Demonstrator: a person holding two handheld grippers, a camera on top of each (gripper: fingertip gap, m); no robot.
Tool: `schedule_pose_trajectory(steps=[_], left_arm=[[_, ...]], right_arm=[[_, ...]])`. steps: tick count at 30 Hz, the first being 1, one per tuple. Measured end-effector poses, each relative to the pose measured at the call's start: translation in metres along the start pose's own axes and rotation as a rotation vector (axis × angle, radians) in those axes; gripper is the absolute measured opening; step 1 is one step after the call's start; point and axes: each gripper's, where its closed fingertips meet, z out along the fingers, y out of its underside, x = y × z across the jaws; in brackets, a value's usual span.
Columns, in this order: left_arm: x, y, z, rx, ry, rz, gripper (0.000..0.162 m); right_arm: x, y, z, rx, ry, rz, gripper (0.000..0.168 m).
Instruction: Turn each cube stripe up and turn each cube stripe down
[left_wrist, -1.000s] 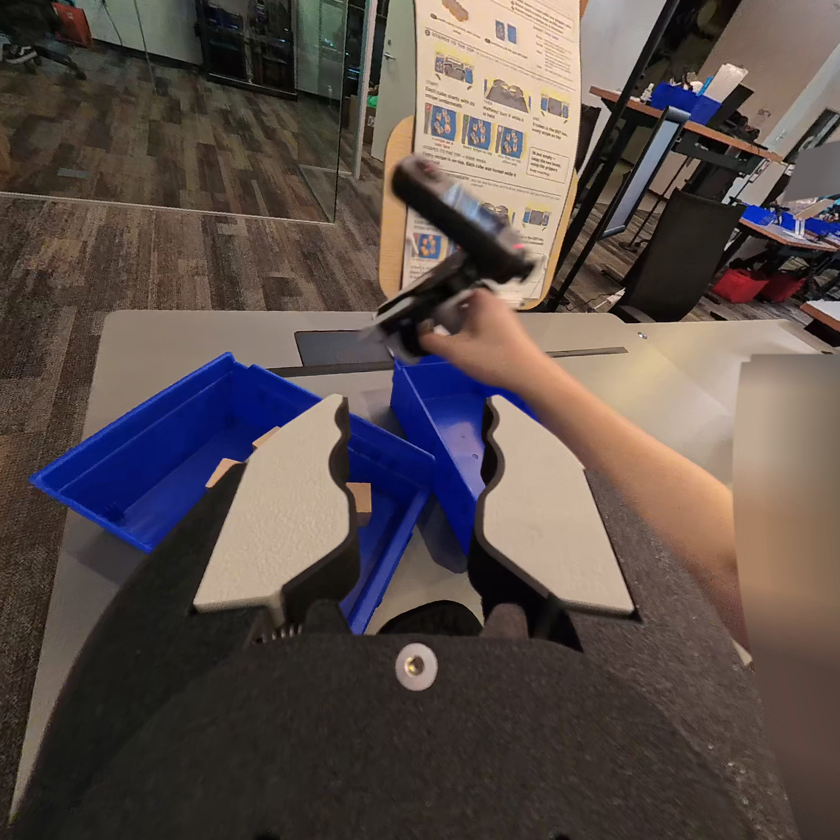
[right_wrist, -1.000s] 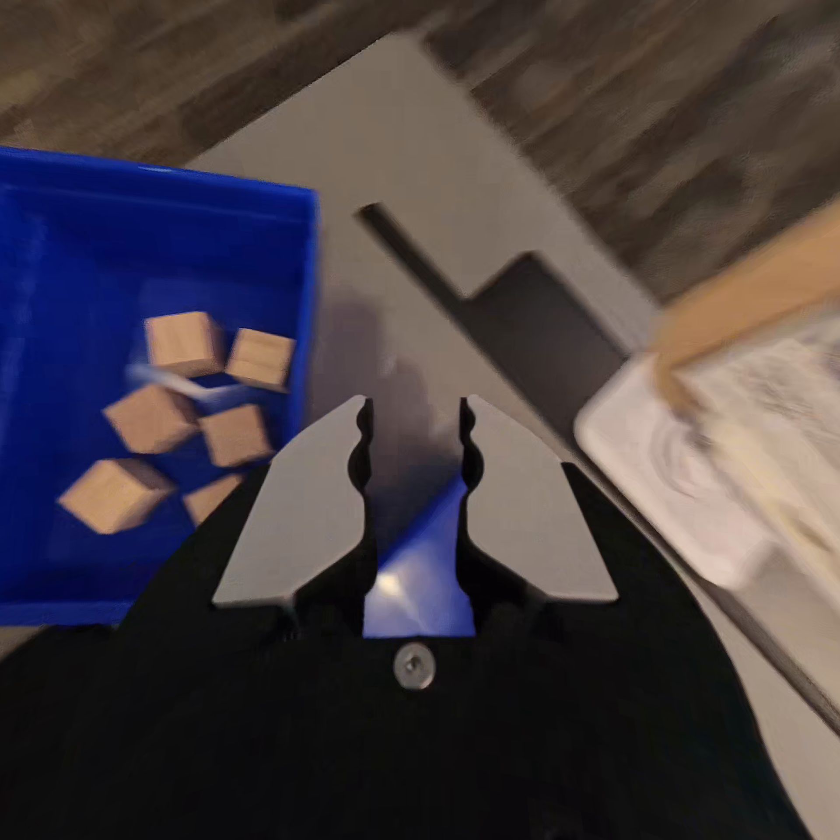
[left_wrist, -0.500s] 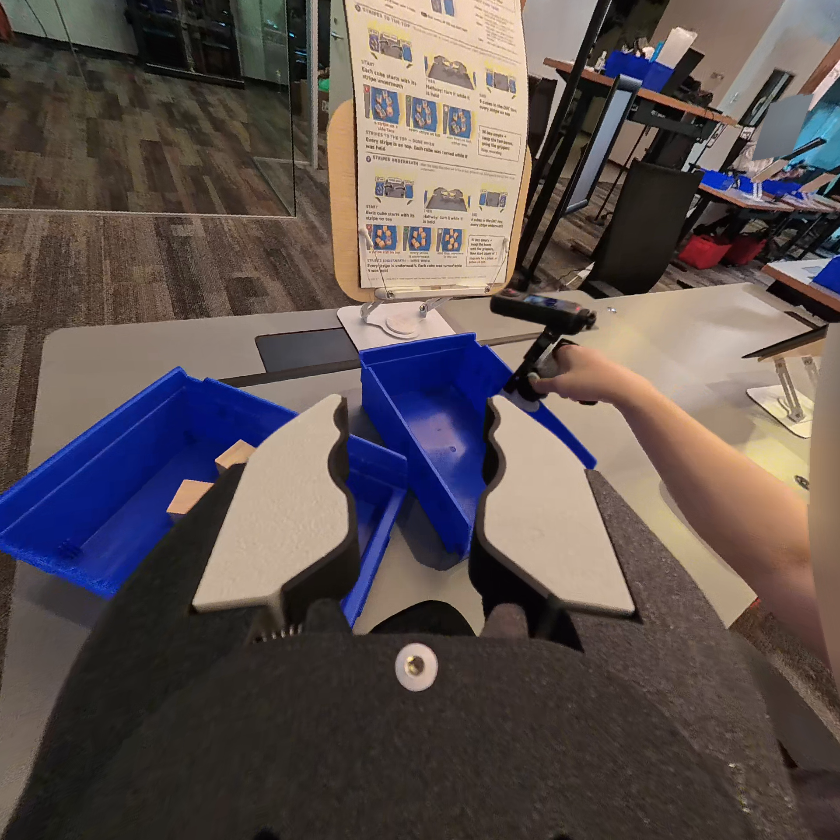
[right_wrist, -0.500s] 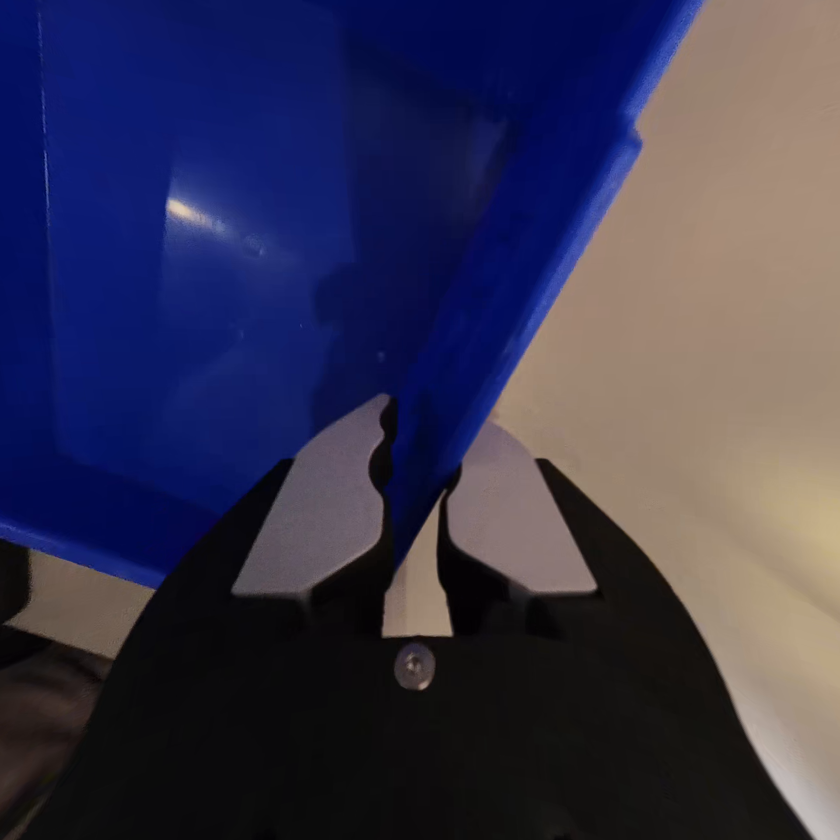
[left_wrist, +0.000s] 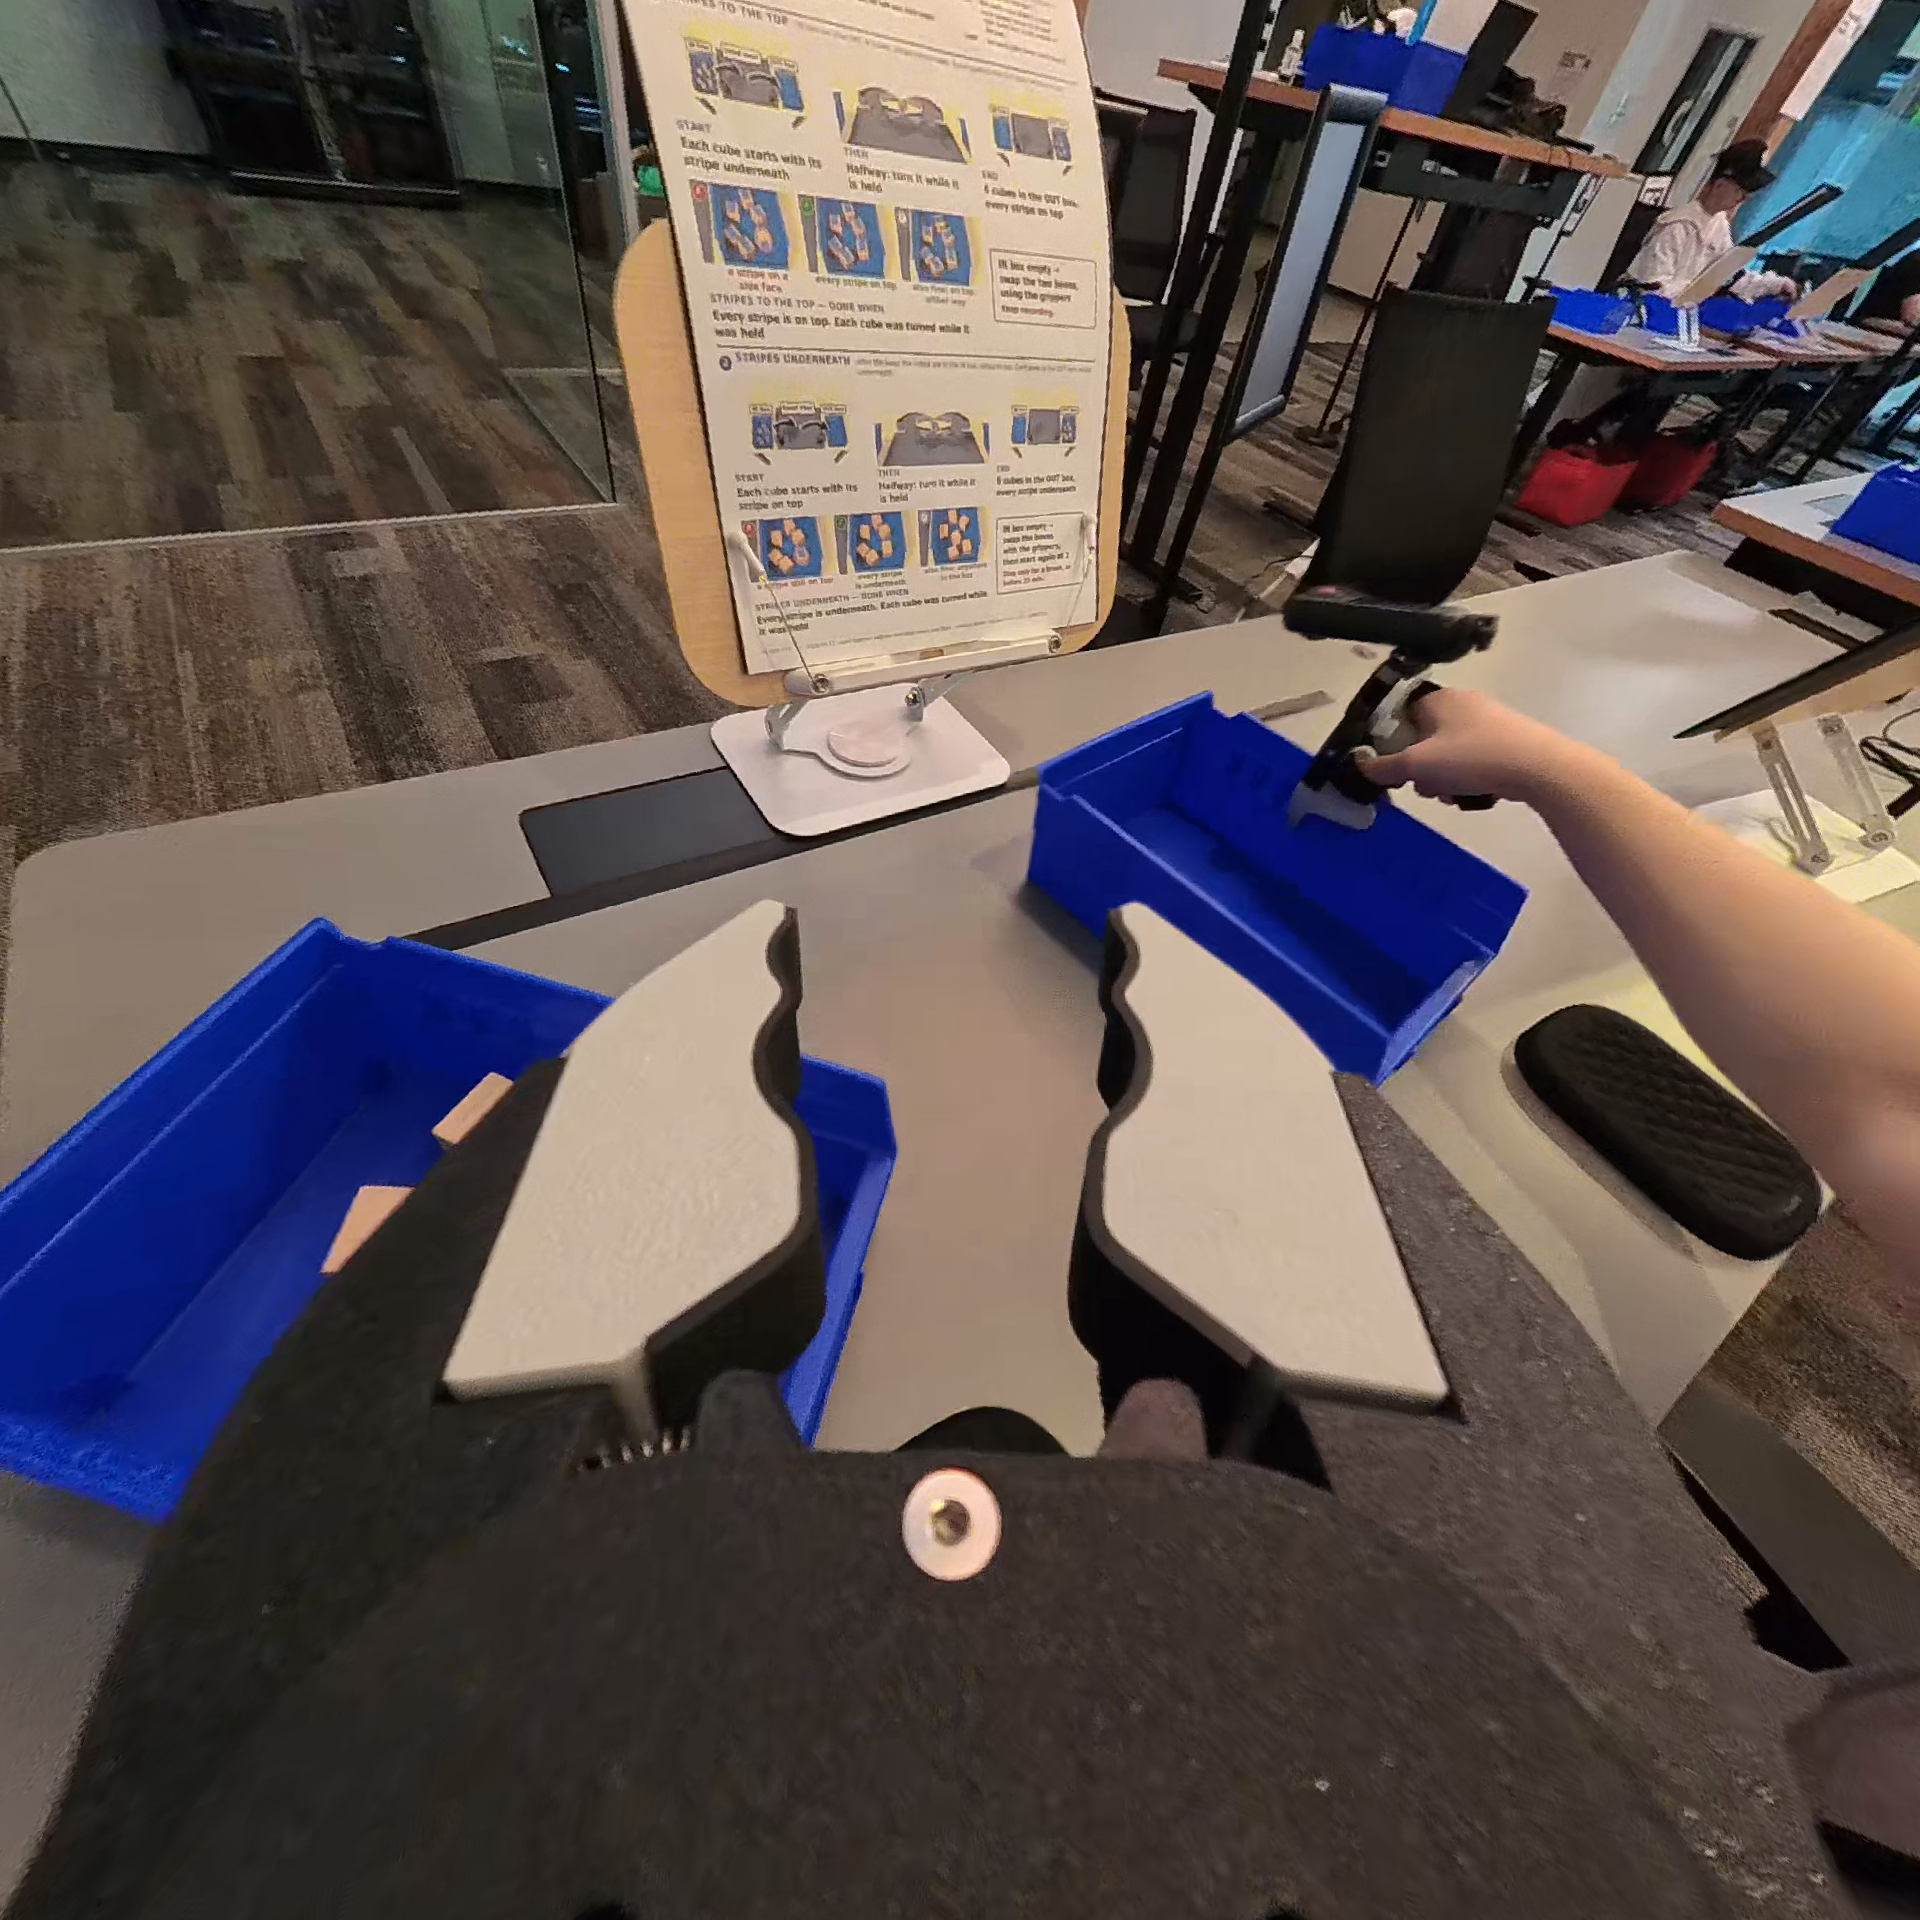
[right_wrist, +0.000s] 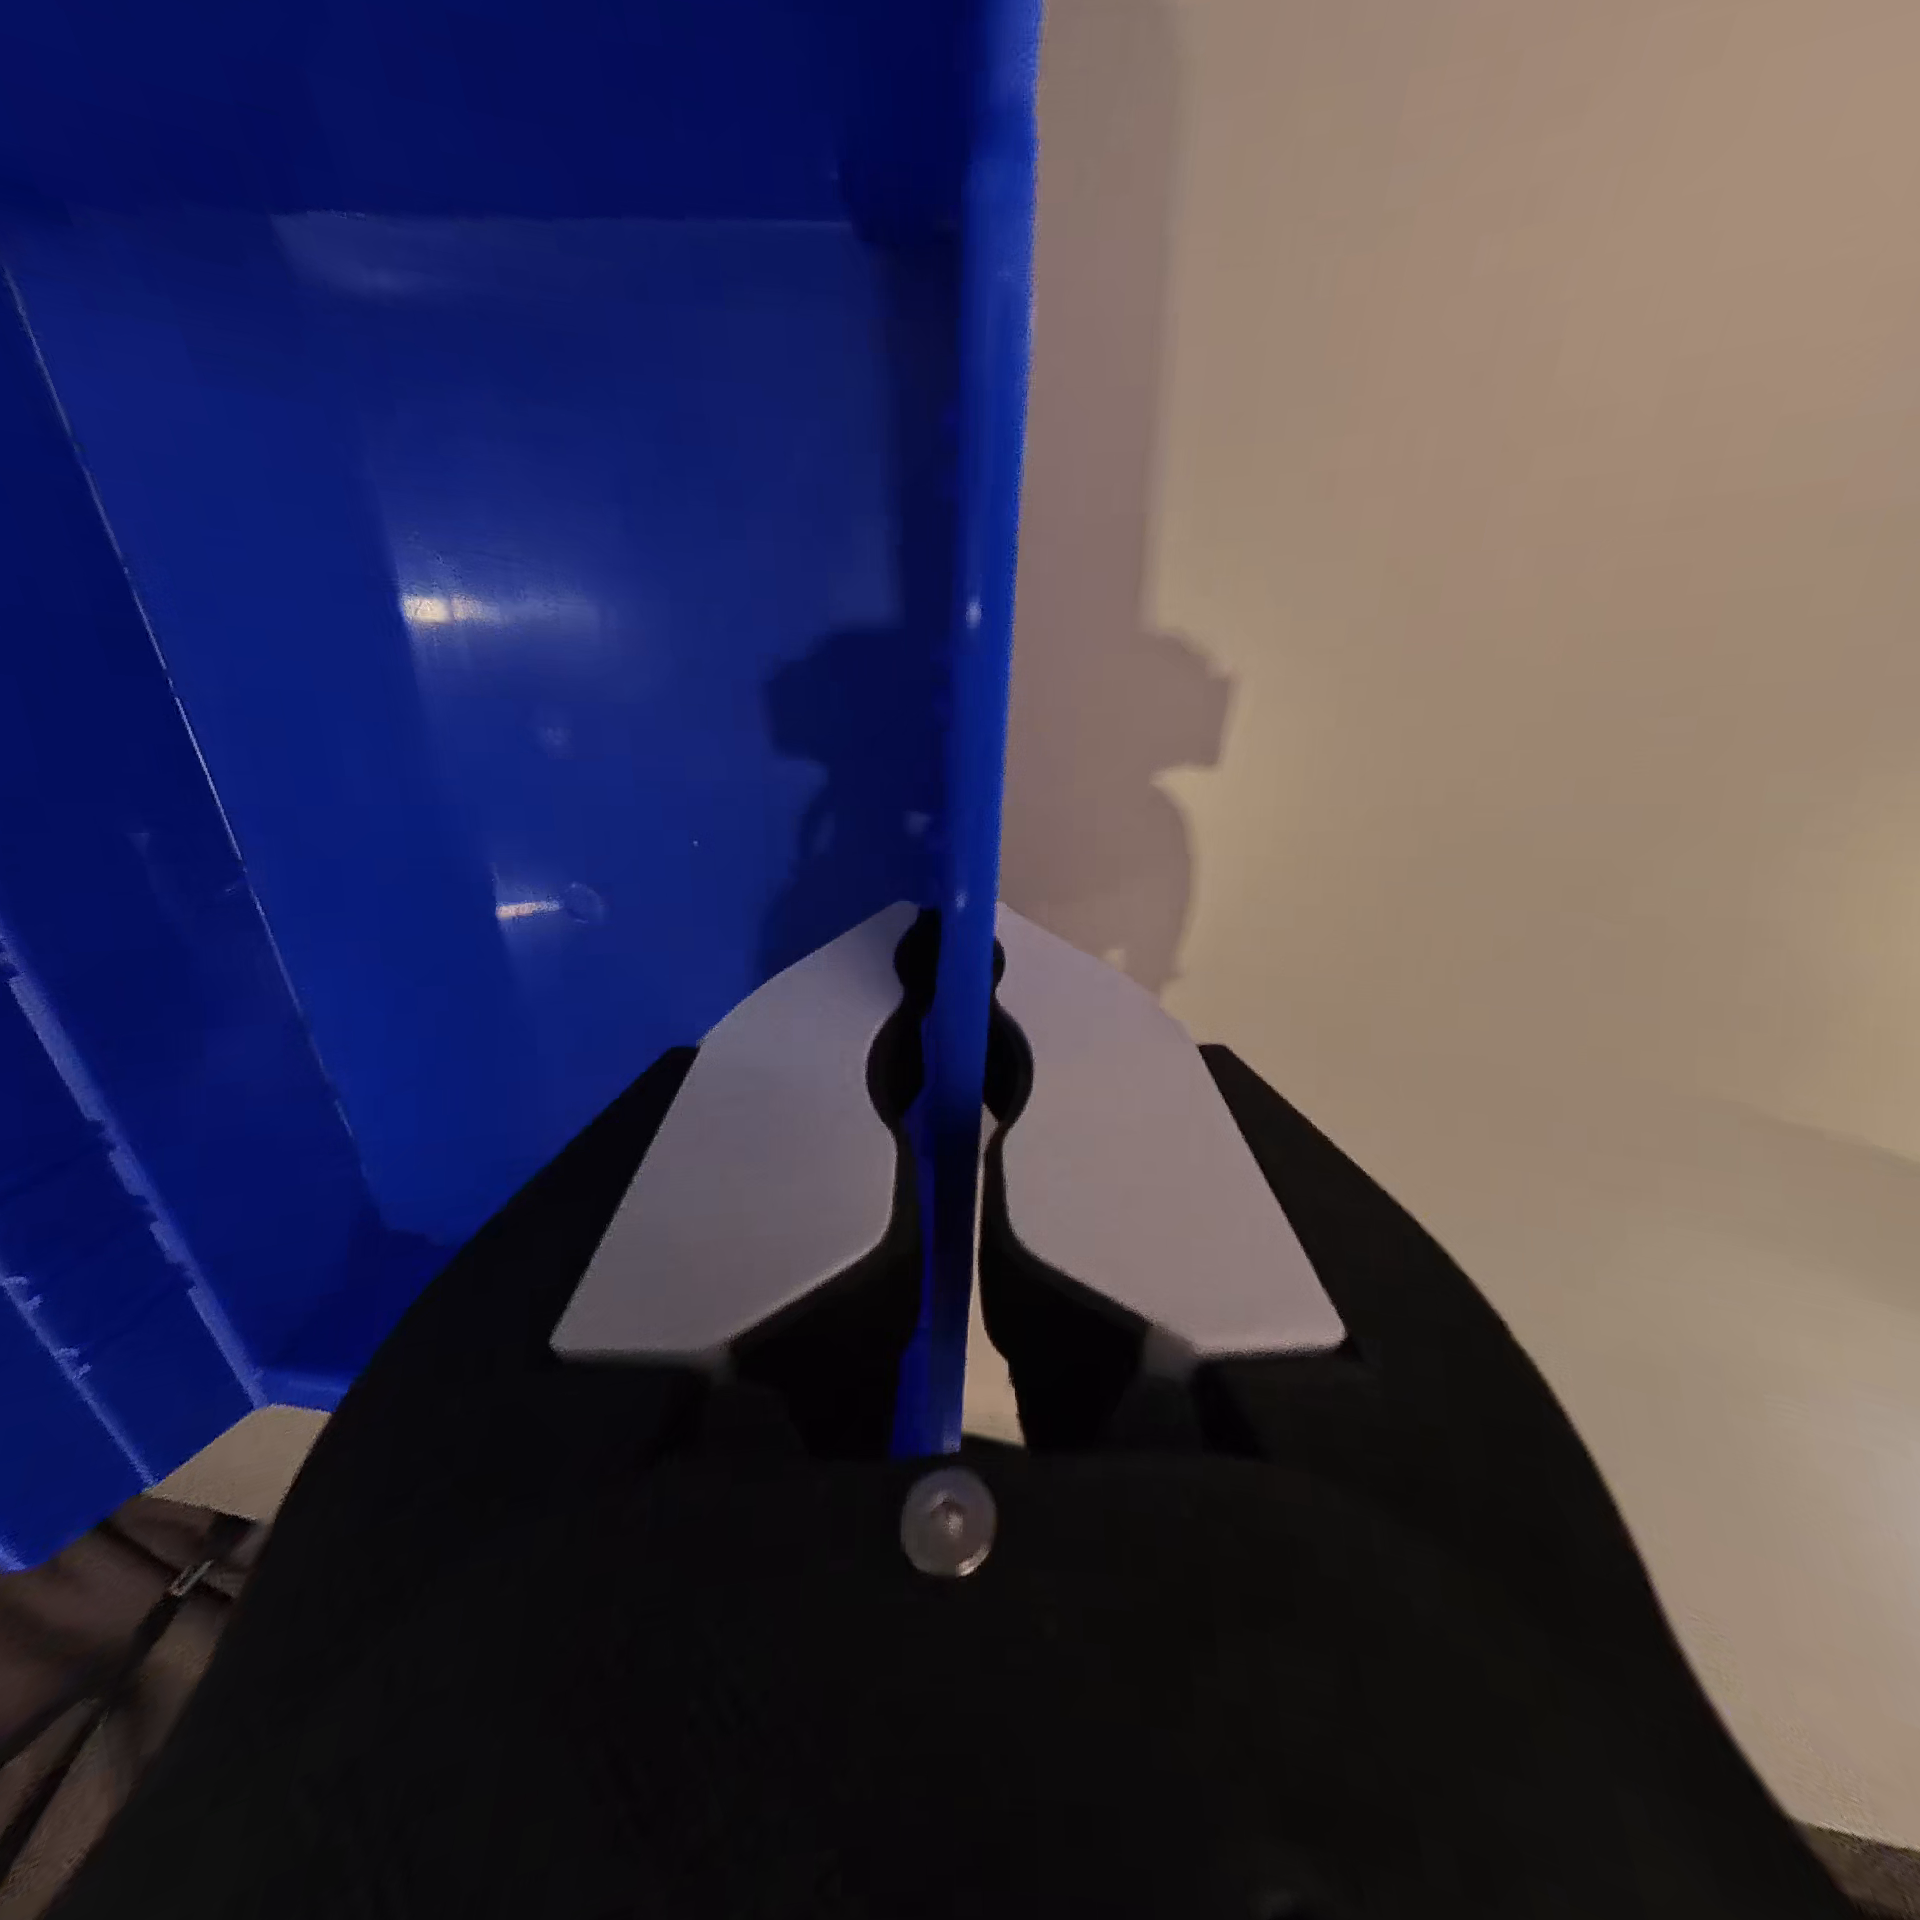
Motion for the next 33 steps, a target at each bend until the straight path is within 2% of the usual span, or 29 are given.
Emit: schedule_pose_trajectory(steps=[4, 7, 15, 18, 20, 23, 26, 28, 30, 31, 33], left_arm=[[0.006, 0.006, 0.011, -0.047, 0.048, 0.009, 0.055], [0.001, 0.008, 0.018, -0.072, 0.011, 0.005, 0.056], [-0.002, 0.018, 0.032, -0.149, -0.036, 0.037, 0.057], [-0.027, 0.032, 0.028, -0.227, -0.153, 0.044, 0.059], [-0.062, 0.044, 0.016, -0.288, -0.317, 0.022, 0.062], [-0.111, 0.061, -0.007, -0.337, -0.492, -0.077, 0.066], [-0.15, 0.092, -0.028, -0.424, -0.591, -0.231, 0.065], [-0.171, 0.122, -0.042, -0.524, -0.646, -0.36, 0.063], [-0.185, 0.139, -0.041, -0.552, -0.626, -0.461, 0.058], [-0.192, 0.144, -0.037, -0.544, -0.605, -0.498, 0.052], [-0.211, 0.159, -0.033, -0.571, -0.618, -0.555, 0.052]], right_arm=[[0.06, 0.028, -0.01, -0.012, 0.038, 0.063, 0.008], [0.097, 0.045, -0.016, -0.021, 0.083, 0.086, 0.009], [0.151, 0.072, -0.025, -0.017, 0.079, 0.141, 0.009], [0.152, 0.072, -0.025, 0.018, 0.065, 0.115, 0.009], [0.154, 0.073, -0.026, 0.042, 0.09, 0.087, 0.012], [0.164, 0.073, -0.035, 0.082, 0.203, 0.037, 0.033], [0.175, 0.067, -0.064, 0.181, 0.331, 0.024, 0.051], [0.176, 0.06, -0.095, 0.292, 0.41, 0.014, 0.052], [0.17, 0.054, -0.129, 0.418, 0.46, 0.013, 0.052], [0.163, 0.053, -0.146, 0.477, 0.468, 0.015, 0.052], [0.142, 0.052, -0.175, 0.586, 0.439, 0.015, 0.053]])
